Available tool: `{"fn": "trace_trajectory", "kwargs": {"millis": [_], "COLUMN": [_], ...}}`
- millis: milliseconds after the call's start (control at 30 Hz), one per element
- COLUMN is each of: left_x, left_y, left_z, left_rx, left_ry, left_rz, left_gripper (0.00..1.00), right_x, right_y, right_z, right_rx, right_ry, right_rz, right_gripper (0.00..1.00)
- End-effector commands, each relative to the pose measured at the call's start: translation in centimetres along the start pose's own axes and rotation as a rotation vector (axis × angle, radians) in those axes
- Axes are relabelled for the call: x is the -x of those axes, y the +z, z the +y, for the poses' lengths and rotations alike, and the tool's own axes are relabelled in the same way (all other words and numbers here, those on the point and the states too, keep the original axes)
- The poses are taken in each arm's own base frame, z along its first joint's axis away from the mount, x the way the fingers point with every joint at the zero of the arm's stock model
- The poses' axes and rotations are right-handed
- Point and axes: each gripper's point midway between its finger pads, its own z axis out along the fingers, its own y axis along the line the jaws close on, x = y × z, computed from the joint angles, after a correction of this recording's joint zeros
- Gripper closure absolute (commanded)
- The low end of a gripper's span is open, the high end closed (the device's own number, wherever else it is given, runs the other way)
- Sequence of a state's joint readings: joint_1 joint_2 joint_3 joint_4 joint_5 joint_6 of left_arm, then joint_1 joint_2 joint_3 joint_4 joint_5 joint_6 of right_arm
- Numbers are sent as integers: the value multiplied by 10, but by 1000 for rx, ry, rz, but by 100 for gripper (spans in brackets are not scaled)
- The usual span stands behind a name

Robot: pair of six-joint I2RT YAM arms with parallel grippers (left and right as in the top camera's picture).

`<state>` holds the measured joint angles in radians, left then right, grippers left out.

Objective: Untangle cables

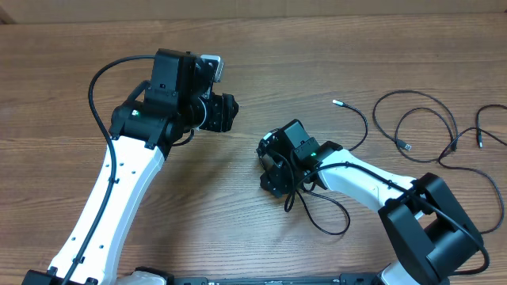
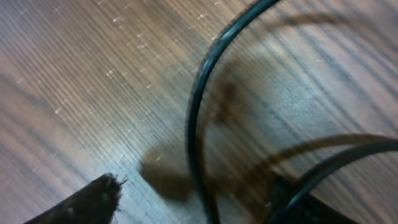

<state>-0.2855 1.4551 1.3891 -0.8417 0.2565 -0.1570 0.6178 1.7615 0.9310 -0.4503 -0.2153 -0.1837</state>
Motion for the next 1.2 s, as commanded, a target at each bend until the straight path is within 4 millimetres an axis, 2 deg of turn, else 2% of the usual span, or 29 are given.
{"fn": "trace_trajectory", "kwargs": {"millis": [0, 100, 233, 433, 500, 567, 700, 933, 1167], "left_x": [9, 9, 8, 9, 9, 8, 8, 8, 8], "left_y": [-11, -11, -11, -11, -11, -11, -11, -11, -11], "left_z": [-1, -1, -1, -1, -1, -1, -1, -1, -1], "left_rx": [3, 3, 3, 2, 2, 2, -1, -1, -1], "left_ry": [-3, -3, -3, -3, -3, -3, -4, -3, -3], "left_rz": [-37, -37, -37, -38, -38, -37, -35, -35, -35], "left_gripper": [38, 38, 39, 38, 38, 38, 38, 39, 39], "right_x": [-11, 3, 8, 10, 9, 9, 12, 11, 1], "right_y": [14, 14, 14, 15, 15, 15, 15, 15, 18], "right_z": [-15, -17, -14, 10, 9, 6, 3, 3, 2], "right_rx": [-75, -85, -69, 75, 70, 48, 31, 31, 26], "right_ry": [52, 98, 93, 86, 83, 81, 78, 79, 94], "right_rz": [35, -26, -46, -52, -48, -47, -59, -57, -30], "right_gripper": [31, 41, 48, 49, 52, 64, 65, 87, 92]}}
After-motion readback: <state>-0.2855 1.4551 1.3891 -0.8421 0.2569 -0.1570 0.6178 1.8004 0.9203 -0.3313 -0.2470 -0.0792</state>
